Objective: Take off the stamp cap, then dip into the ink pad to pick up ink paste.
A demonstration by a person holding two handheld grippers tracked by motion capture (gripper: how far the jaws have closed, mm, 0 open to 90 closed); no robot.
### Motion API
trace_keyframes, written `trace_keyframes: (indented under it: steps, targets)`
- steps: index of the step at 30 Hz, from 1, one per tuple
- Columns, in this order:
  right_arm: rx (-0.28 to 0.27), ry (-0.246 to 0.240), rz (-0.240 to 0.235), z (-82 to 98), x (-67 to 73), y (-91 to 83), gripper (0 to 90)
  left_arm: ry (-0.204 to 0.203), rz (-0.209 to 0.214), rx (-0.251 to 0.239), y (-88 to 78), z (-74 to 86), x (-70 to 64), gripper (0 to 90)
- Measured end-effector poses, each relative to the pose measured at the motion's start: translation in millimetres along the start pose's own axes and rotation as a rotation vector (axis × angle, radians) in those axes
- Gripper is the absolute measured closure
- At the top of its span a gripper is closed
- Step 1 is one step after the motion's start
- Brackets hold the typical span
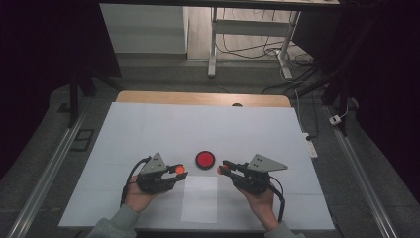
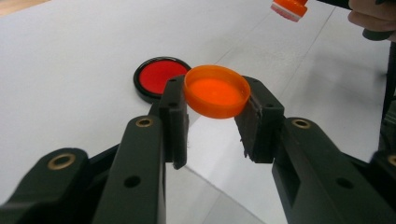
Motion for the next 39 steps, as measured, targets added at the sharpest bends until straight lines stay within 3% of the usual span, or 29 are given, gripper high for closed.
trace_keyframes:
  steps: [24, 39]
  targets:
    - [0.02, -0.005, 0.015, 4.8, -4.6, -0.2, 72.5, -0.121, -0.113, -0.028, -60.0, 41.4, 26.0, 64.9]
    - [0.023, -0.005, 0.022, 5.3, -6.0, 1.3, 72.5, -0.124, -0.121, -0.011, -60.1, 47.0, 28.4, 64.9]
Point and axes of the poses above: each handheld gripper's, and its own axes: y roughly forward along the jaws, z roughly out of its underside, x roughly to its left, the point moved 5 cm from there along y, roughly forward along the jaws, and after that the axes turned 5 degrees about -x, right-handed, at the moved point
